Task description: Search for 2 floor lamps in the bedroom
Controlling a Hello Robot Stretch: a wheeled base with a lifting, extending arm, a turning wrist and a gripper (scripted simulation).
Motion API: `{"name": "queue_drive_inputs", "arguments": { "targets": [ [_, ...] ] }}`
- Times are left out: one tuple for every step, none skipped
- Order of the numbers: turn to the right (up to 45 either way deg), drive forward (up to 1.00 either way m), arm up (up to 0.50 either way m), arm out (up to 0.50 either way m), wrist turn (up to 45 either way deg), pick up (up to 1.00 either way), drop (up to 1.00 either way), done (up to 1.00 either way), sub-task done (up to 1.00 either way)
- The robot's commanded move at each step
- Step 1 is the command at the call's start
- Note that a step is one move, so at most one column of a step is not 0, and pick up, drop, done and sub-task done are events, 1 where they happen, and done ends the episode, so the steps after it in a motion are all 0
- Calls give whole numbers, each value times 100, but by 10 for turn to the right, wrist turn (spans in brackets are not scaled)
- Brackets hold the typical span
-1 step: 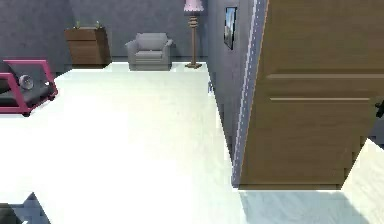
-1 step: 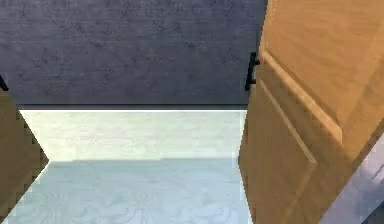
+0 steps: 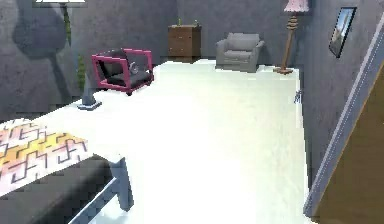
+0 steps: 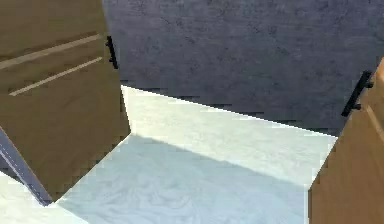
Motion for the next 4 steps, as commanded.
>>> {"name": "queue_drive_inputs", "arguments": {
  "targets": [
    [0,100,0,0,0,0,0,0,0],
    [0,10,0,0,0,0,0,0,0],
    [-450,0,0,0,0,0,0,0,0],
    [0,100,0,0,0,0,0,0,0]
  ]
}}
